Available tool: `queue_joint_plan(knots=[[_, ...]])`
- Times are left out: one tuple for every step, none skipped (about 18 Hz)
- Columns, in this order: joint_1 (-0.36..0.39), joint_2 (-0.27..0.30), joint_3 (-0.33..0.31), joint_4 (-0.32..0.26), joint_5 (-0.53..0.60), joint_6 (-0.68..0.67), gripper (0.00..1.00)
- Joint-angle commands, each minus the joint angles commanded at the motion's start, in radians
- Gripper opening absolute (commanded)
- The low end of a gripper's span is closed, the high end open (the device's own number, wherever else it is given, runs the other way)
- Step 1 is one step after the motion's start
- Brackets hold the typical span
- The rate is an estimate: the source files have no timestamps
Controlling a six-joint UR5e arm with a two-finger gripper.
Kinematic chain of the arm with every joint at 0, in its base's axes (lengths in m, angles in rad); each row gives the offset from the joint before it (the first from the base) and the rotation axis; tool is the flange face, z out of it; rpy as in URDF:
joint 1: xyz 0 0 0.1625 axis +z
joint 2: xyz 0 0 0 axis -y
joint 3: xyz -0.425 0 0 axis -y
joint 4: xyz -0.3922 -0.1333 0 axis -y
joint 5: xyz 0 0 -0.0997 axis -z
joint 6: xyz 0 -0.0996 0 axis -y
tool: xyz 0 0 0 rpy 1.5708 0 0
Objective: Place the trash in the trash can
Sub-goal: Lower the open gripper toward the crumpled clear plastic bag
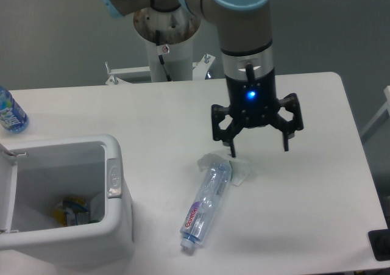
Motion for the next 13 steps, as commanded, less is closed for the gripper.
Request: queue_joint_plan(knots=[[0.002, 0.000, -0.006, 0.006, 0.002, 0.002, 1.00], [0.002, 0.000, -0.017, 0.008, 0.006, 0.012, 1.00], [0.002, 0.000, -0.021, 0.003, 0.008, 0.035, 1.00], [0.002, 0.000, -0.023, 0.000, 0.009, 0.041, 1.00], [-0.001, -0.002, -0.034, 0.006, 0.012, 0.035, 1.00], [-0.003, -0.002, -0.054, 0.009, 0.018, 0.035, 1.00], [-0.003, 0.000, -0.076, 0.015, 0.028, 0.035, 1.00], [-0.003, -0.002, -0.096, 0.023, 0.029, 0.035, 1.00], [-0.005, -0.002, -0.116, 0.028, 0.032, 0.031, 1.00], [-0.005, -0.002, -0.135, 0.031, 0.035, -0.001, 1.00], [-0.006, -0.002, -0.158, 0.032, 0.044, -0.056, 1.00], [-0.008, 0.000, -0.178, 0.031, 0.046, -0.111, 1.00], [-0.009, -0.002, -0.196, 0.031, 0.046, -0.156, 1.00]])
